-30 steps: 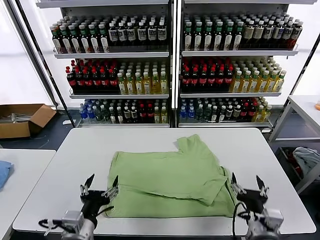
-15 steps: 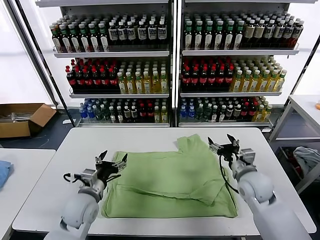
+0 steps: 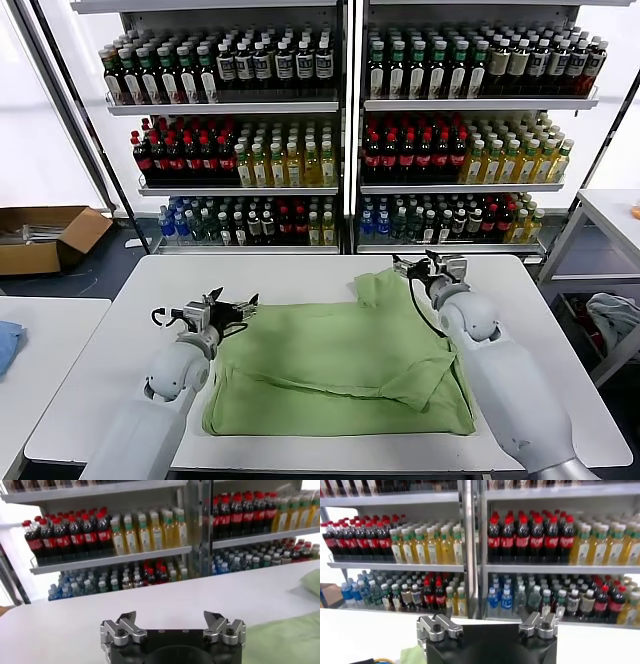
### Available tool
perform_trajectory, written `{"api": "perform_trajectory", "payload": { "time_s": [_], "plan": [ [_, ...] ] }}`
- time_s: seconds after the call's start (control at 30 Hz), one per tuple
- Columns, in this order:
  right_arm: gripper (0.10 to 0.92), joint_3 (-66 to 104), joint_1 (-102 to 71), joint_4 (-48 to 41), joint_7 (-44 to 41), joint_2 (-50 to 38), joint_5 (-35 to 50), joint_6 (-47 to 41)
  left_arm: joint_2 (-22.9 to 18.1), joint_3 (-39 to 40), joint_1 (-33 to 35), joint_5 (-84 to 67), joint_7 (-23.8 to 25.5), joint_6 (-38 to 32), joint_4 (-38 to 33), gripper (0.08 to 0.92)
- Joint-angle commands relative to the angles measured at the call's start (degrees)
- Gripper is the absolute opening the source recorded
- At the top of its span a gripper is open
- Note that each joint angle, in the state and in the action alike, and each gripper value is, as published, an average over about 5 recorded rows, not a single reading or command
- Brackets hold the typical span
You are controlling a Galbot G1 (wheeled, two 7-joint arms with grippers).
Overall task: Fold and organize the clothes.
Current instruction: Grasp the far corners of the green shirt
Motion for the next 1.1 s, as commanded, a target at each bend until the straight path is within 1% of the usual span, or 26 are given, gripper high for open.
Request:
{"api": "perform_trajectory", "payload": {
  "time_s": [0.03,0.43,0.7,0.8,0.87,1.1],
  "plan": [
    [0.823,-1.6,4.6,-11.0,-0.6,4.9,-0.9,-0.3,-0.5,1.3,-4.6,0.2,0.3,0.4,8.2,0.823],
    [0.823,-1.0,4.1,-14.3,-1.0,6.4,-2.5,0.2,-0.9,1.2,-2.9,0.3,0.2,0.4,7.9,0.823],
    [0.823,-0.7,2.8,-13.6,-0.8,6.4,-2.9,0.0,-1.4,1.0,-2.5,0.4,0.2,0.5,8.8,0.817],
    [0.81,-0.7,2.1,-13.2,-0.7,6.4,-3.2,-0.1,-1.3,0.9,-2.0,0.4,0.2,0.5,8.8,0.773],
    [0.775,-0.7,1.6,-12.8,-0.6,6.3,-3.3,-0.3,-1.3,0.8,-1.5,0.4,0.3,0.6,8.6,0.718],
    [0.58,-0.8,0.3,-10.9,-0.3,5.3,-3.4,-1.1,-1.8,0.6,-0.2,0.4,0.6,0.7,8.5,0.519]
  ]
}}
